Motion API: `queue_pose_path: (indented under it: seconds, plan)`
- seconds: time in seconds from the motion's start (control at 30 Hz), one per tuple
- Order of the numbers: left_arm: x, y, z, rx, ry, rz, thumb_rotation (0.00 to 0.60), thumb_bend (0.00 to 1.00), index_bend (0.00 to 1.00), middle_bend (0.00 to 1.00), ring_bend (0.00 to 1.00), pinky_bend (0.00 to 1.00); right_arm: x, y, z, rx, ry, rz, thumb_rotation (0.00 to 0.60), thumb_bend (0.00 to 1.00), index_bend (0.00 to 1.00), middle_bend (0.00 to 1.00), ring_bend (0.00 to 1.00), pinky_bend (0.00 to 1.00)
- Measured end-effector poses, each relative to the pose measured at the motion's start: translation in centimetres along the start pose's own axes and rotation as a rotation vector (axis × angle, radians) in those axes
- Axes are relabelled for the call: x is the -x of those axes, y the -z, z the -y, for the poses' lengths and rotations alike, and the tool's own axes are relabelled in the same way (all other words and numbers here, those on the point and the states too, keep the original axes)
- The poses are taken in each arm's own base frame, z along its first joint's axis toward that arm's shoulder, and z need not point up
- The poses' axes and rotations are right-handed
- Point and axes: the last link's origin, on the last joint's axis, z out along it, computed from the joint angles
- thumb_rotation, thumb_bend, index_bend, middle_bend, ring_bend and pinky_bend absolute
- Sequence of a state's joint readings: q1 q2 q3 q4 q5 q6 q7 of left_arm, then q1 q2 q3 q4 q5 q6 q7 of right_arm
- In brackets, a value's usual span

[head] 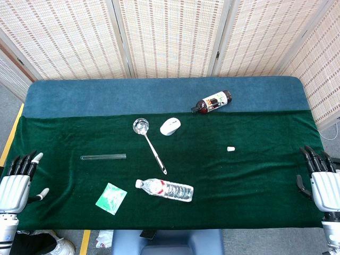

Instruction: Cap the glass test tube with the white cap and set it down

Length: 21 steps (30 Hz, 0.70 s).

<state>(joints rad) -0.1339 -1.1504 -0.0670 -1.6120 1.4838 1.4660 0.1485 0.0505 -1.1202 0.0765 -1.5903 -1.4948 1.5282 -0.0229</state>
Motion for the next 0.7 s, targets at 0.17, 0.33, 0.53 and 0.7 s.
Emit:
queue_pose_path:
  seconds: [0.17, 0.33, 0.53, 0.7]
  plan:
    - [-0.4, -0.9, -0.4, 0.023, -0.002, -0.007, 0.600, 0.21, 0.14, 0.15, 0.19, 0.00, -0.1, 0.1, -0.1, 0.004, 0.000, -0.003, 0.600, 0.56, 0.01, 0.10, 0.17, 0.07]
    - [-0.8, -2.4, -1.0, 0.064, 0.011, -0.030, 0.600, 0.21, 0.19, 0.26, 0.29, 0.00, -0.2, 0.1, -0.1, 0.004, 0.011, 0.005, 0.600, 0.56, 0.01, 0.11, 0.17, 0.07]
    - [-0.9, -5.3, -2.6, 0.126, 0.026, -0.031, 0.600, 0.23, 0.36, 0.56, 0.58, 0.30, -0.3, -0.3, 0.1, 0.000, 0.029, 0.008, 0.600, 0.56, 0.01, 0.11, 0.17, 0.07]
    - [-0.7, -8.5, -4.8, 0.185, 0.033, -0.009, 0.600, 0.24, 0.37, 0.75, 0.74, 0.63, -0.5, -0.6, 0.3, -0.009, 0.037, 0.014, 0.600, 0.56, 0.01, 0.11, 0.17, 0.07]
